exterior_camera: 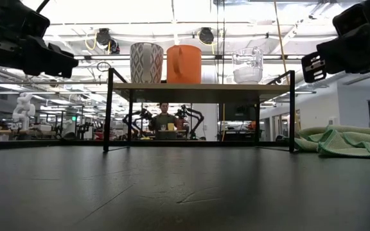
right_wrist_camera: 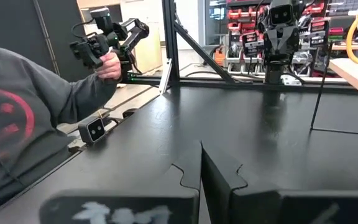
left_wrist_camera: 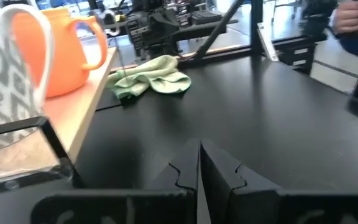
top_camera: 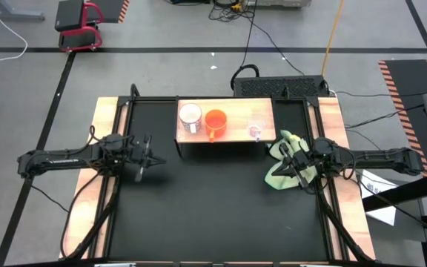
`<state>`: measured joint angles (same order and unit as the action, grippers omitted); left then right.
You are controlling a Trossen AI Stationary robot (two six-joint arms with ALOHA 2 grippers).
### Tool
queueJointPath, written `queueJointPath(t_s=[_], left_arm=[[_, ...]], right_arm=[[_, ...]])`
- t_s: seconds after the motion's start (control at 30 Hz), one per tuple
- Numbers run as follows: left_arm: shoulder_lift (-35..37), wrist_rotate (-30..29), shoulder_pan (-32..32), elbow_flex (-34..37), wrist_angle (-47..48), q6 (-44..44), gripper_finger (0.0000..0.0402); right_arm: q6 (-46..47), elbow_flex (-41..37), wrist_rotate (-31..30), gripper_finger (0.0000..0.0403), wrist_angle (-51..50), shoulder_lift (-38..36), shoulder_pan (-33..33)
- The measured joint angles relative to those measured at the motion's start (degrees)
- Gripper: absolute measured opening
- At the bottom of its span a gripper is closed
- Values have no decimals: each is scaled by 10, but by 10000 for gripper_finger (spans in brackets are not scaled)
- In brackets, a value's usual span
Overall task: Stack small to large cups/mugs on shelf
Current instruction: Return to Home Position
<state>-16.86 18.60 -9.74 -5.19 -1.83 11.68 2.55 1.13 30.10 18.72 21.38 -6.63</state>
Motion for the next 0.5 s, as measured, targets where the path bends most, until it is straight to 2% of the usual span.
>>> queueJointPath(t_s=[0.23,0.5], left_arm=[[0,-63,0,0,8,-2,21],[0,-69,0,0,8,-1,21]], right_arm=[[26,0,0,0,1,0,0],[24,0,0,0,-1,0,0]])
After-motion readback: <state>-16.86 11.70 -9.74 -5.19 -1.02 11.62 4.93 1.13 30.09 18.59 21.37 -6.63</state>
